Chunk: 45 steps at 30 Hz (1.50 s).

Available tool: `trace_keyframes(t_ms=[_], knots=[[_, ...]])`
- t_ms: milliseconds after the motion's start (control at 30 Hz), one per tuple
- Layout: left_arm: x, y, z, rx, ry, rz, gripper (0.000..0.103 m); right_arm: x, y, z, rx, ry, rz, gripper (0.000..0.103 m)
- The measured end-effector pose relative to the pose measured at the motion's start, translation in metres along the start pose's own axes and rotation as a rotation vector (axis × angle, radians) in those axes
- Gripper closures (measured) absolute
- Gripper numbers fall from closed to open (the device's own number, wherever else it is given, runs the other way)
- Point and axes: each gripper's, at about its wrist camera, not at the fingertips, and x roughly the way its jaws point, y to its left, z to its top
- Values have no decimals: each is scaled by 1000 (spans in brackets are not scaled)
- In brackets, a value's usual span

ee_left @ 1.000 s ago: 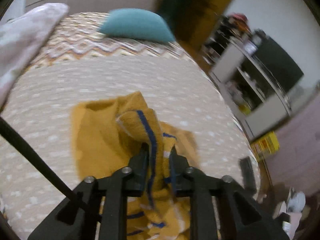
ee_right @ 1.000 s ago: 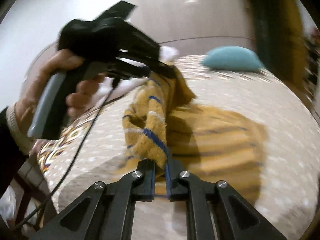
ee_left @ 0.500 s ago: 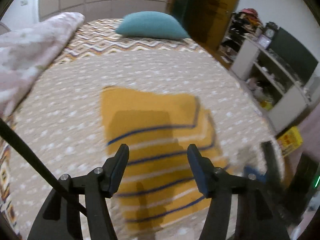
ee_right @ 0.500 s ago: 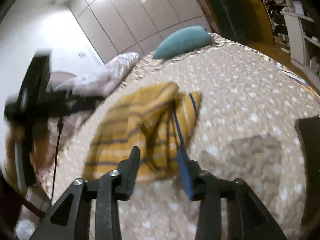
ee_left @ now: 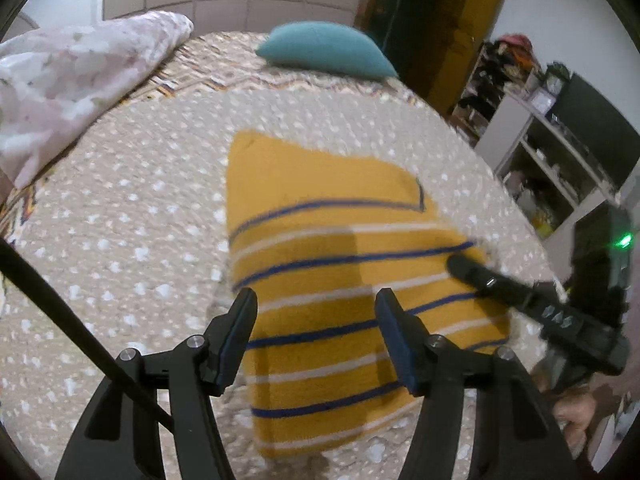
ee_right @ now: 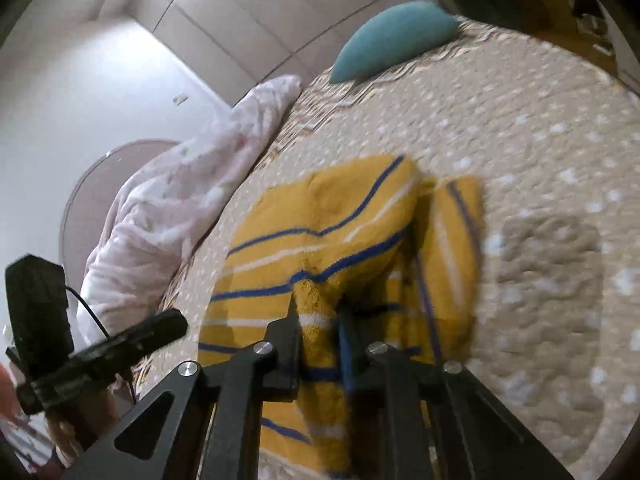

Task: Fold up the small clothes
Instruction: 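Fold the yellow striped sweater over with both grippers and release it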

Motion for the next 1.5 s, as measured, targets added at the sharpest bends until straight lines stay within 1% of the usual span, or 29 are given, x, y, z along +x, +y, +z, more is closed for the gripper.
trace_keyframes(t_ms=[67,100,167,233,267,333,367,467,500,533,567,600,667,700,733,800,833,867,933,1000,1067,1167,1233,1267,1333,1367,1500], knots=[[16,-6,-7,10,17,20,42,-1,-10,2,19,-5,-21,88],[23,-9,-11,22,16,46,41,-1,-15,1,31,-2,-23,88],[34,-18,-19,72,4,99,32,7,-24,-1,46,14,-21,88],[41,-27,-25,129,2,144,28,12,-29,-5,39,20,-29,87],[45,-34,-29,176,-4,180,25,14,-30,-7,33,18,-32,87],[48,-41,-33,219,-20,218,24,17,-32,-10,21,6,-35,87],[48,-41,-34,224,-26,224,24,17,-33,-11,16,-1,-32,87],[36,-35,-32,180,-32,197,24,20,-39,-13,27,-16,4,87],[26,-32,-32,152,-47,176,24,19,-42,-13,36,-18,19,87],[12,-28,-35,127,-83,149,24,18,-45,-15,47,-21,32,87],[2,-25,-37,118,-113,144,24,18,-47,-15,54,-22,40,86],[-12,-19,-43,121,-150,167,24,17,-48,-15,59,-23,48,86],[-22,-9,-50,126,-172,225,21,16,-49,-16,63,-25,57,84],[-25,3,-58,110,-169,256,21,13,-49,-16,63,-23,58,84],[-25,13,-62,90,-153,264,20,10,-47,-15,66,-19,58,80],[-19,38,-72,25,-96,269,20,-2,-43,-14,75,-30,52,76],[-16,54,-77,-29,-73,271,20,-10,-39,-12,75,-51,46,68],[-14,64,-81,-66,-60,277,20,-19,-35,-11,69,-77,31,67],[-9,86,-89,-136,-37,288,20,-34,-25,-5,40,-121,12,67],[-2,95,-96,-162,-20,292,20,-41,-13,3,8,-145,-5,67],[0,94,-103,-146,-31,298,18,-35,-1,13,-34,-129,-14,67],[2,84,-110,-100,-48,342,14,-12,7,21,-75,-85,-22,67],[5,83,-110,-105,-48,347,8,11,6,23,-99,-42,-64,67],[6,85,-110,-114,-49,339,7,22,2,23,-109,-26,-103,67],[6,88,-110,-124,-52,320,5,35,-11,20,-125,-25,-177,71],[8,92,-108,-122,-53,317,4,36,-16,18,-123,-37,-182,68],[9,88,-109,-114,-63,331,3,33,-36,16,-51,-63,-103,67]])
